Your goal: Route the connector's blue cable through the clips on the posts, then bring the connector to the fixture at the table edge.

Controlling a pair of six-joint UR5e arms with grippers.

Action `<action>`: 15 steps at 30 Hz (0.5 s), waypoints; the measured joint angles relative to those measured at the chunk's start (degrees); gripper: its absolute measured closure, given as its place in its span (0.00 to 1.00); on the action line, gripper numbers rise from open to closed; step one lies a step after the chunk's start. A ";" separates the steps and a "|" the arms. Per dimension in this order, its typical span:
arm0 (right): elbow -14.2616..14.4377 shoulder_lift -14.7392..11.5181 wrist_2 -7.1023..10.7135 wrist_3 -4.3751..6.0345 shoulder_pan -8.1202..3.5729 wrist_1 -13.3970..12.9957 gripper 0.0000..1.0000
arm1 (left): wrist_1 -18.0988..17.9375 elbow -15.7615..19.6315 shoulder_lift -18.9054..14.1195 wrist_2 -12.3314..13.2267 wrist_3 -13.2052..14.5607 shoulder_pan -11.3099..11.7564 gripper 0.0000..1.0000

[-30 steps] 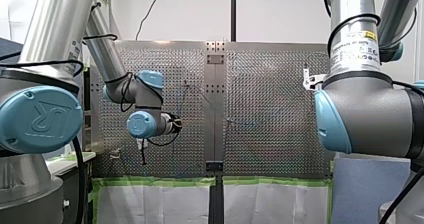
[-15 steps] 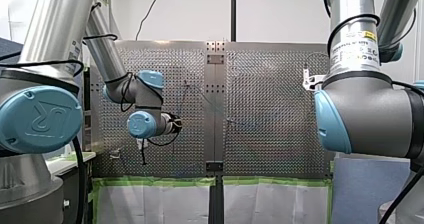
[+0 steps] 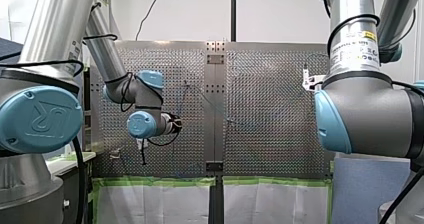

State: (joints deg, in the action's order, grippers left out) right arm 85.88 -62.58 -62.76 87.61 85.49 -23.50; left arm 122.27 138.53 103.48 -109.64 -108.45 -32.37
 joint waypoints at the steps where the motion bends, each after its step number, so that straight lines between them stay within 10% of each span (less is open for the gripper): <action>1: -0.03 0.02 0.00 0.04 0.00 -0.03 1.00 | 0.00 -0.01 0.00 0.00 0.00 -0.01 0.02; 15: -0.22 0.13 -0.02 0.51 0.04 -0.60 1.00 | 0.00 -0.02 0.00 0.00 0.00 0.05 0.02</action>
State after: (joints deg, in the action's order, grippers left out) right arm 85.66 -62.45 -62.78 88.12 85.52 -24.10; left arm 122.27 138.51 103.48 -109.64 -108.45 -32.32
